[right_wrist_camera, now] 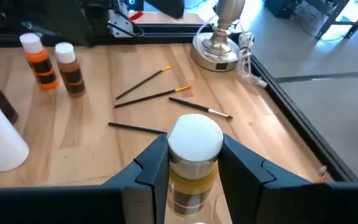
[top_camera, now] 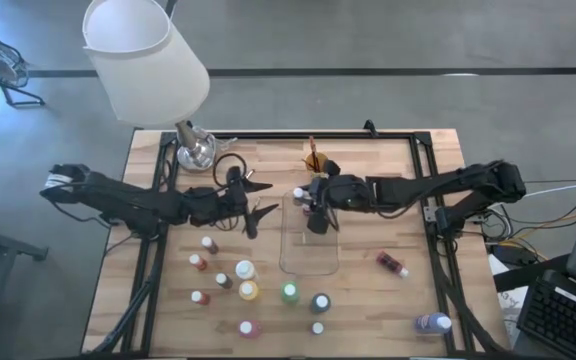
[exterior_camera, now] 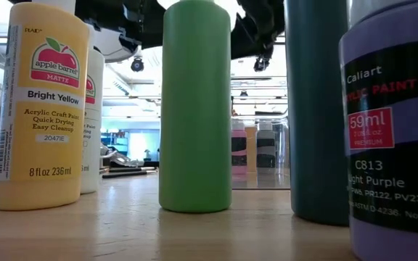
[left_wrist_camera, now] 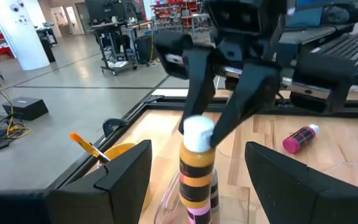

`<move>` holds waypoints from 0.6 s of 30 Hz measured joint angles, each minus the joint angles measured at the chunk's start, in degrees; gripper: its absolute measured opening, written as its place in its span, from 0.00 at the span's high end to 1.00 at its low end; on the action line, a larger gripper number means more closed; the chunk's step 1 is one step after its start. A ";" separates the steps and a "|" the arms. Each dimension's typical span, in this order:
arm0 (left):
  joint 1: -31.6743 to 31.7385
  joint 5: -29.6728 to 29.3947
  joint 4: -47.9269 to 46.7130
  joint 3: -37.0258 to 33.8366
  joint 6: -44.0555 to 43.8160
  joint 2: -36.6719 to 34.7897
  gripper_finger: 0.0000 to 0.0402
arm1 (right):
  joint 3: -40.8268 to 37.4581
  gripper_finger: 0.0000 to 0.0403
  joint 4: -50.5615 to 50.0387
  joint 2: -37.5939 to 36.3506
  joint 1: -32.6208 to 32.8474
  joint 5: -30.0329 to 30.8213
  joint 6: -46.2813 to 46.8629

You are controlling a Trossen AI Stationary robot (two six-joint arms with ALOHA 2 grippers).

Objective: Pick & Place Paint Supplies
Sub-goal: Put the small yellow paint bottle into the transparent bin

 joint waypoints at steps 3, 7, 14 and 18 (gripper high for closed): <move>0.02 0.00 0.03 0.00 -0.02 0.19 0.34 | -3.33 0.74 5.05 0.00 -0.03 -0.07 1.29; 0.04 0.00 0.16 -0.02 -0.02 0.01 0.34 | -6.80 0.74 10.16 0.00 -0.03 -0.30 2.42; 0.04 0.00 0.61 -0.02 -0.02 0.01 0.34 | -9.83 0.74 15.58 2.11 -0.51 -0.30 3.17; 0.04 0.00 0.62 -0.02 -0.04 0.03 0.34 | -9.30 0.74 16.29 6.56 -0.79 -0.32 3.56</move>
